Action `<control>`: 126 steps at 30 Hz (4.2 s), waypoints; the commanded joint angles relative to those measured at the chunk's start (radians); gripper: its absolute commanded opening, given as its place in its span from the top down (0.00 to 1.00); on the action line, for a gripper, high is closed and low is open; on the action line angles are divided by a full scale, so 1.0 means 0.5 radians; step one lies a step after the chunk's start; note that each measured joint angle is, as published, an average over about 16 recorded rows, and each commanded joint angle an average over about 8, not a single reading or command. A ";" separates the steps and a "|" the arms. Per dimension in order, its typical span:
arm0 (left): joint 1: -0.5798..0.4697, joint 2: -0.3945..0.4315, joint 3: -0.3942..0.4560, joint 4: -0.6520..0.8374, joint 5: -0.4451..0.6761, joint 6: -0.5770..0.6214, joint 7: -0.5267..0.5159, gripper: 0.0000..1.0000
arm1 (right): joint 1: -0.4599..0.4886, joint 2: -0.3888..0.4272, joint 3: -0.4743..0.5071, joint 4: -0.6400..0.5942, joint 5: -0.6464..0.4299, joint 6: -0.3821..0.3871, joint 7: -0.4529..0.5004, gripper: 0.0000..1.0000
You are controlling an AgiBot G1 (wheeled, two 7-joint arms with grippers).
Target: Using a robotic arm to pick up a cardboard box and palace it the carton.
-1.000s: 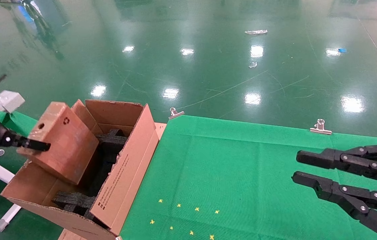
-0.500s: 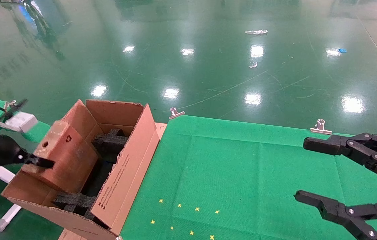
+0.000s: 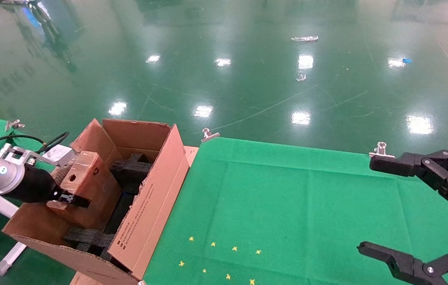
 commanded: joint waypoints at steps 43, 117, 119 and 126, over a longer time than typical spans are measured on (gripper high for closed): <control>0.052 0.213 -0.076 0.584 -0.097 0.149 0.474 1.00 | 0.001 0.002 -0.005 0.000 0.003 0.002 -0.002 0.00; -0.607 0.216 -0.189 0.458 -0.238 0.260 1.062 0.00 | 0.003 0.005 -0.012 0.000 0.009 0.006 -0.006 0.00; -0.606 0.213 -0.212 0.423 -0.248 0.259 1.084 0.00 | 0.002 0.005 -0.012 -0.001 0.009 0.006 -0.006 0.00; -0.447 0.188 -0.451 0.204 -0.299 0.298 1.115 0.00 | 0.003 0.005 -0.013 -0.002 0.009 0.006 -0.007 0.00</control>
